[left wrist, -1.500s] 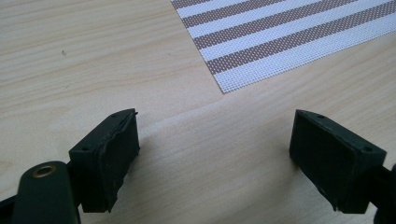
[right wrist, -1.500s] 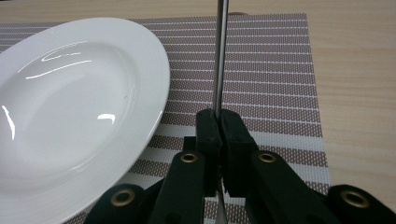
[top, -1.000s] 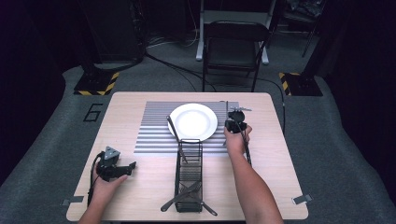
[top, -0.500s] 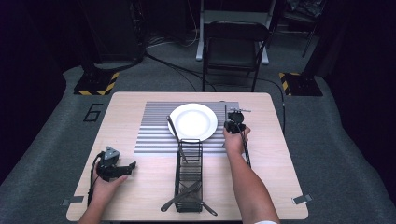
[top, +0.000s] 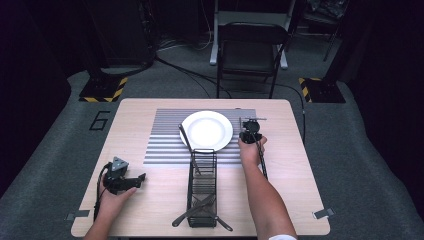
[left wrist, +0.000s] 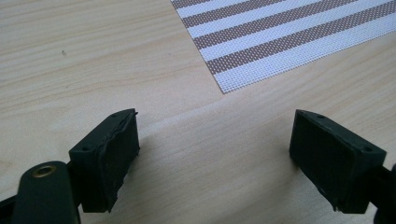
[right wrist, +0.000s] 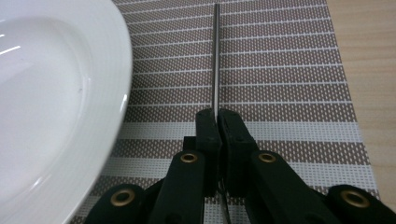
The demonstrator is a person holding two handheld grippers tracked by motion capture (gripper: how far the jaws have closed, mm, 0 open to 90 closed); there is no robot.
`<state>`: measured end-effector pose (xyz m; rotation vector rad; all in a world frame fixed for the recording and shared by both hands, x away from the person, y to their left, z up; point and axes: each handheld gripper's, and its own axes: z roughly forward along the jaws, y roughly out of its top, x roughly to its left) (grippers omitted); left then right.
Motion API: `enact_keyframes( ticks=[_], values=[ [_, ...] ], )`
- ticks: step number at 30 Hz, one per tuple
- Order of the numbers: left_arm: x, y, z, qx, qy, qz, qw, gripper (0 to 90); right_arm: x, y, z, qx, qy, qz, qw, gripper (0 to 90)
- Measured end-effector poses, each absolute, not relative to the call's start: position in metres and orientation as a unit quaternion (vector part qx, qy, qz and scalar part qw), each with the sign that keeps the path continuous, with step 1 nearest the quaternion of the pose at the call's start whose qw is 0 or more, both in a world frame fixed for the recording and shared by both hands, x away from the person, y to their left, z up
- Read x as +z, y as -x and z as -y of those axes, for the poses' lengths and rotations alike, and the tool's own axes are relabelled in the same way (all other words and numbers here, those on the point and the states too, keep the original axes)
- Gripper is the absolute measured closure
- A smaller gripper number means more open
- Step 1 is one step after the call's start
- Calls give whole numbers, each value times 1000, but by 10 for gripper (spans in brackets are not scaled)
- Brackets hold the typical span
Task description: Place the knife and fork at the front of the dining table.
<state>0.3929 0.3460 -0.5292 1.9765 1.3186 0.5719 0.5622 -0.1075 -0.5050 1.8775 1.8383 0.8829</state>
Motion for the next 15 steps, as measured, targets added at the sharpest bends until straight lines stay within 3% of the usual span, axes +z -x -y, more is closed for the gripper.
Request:
enact_keyframes(
  ticks=[15],
  values=[
    [-529,-393,-346,220,-760,-507,342,157,-509,-565,106,324,-666,-646,185,874]
  ],
)
